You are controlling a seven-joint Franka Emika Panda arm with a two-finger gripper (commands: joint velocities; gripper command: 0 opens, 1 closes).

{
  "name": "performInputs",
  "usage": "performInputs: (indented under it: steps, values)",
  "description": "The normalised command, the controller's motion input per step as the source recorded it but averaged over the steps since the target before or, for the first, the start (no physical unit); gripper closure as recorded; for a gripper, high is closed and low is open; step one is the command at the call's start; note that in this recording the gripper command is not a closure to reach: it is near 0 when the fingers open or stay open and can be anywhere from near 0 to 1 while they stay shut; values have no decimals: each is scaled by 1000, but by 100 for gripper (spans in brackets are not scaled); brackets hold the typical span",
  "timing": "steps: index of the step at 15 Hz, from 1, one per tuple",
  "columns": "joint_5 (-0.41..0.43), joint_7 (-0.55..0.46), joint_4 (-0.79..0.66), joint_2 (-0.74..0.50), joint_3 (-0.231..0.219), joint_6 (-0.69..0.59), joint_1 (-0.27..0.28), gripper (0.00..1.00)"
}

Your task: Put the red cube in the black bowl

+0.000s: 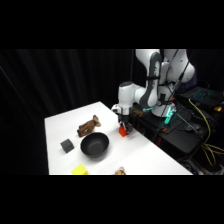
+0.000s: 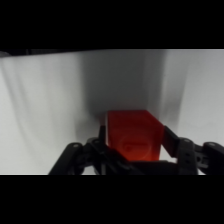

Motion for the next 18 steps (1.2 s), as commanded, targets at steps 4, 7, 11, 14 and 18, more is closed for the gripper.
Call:
performInputs:
  steps: [4, 7, 11, 14, 18]
  values:
    - [-215, 148, 4, -17, -242, 120, 180, 100]
    - [-98, 244, -22, -216, -192, -293, 181, 100]
    - [-197, 334, -86, -471, -262, -478, 252, 100]
    - [-351, 354, -38, -559, -188, -544, 156, 100]
    - [-357, 317, 123, -447, -18, -579, 6, 100]
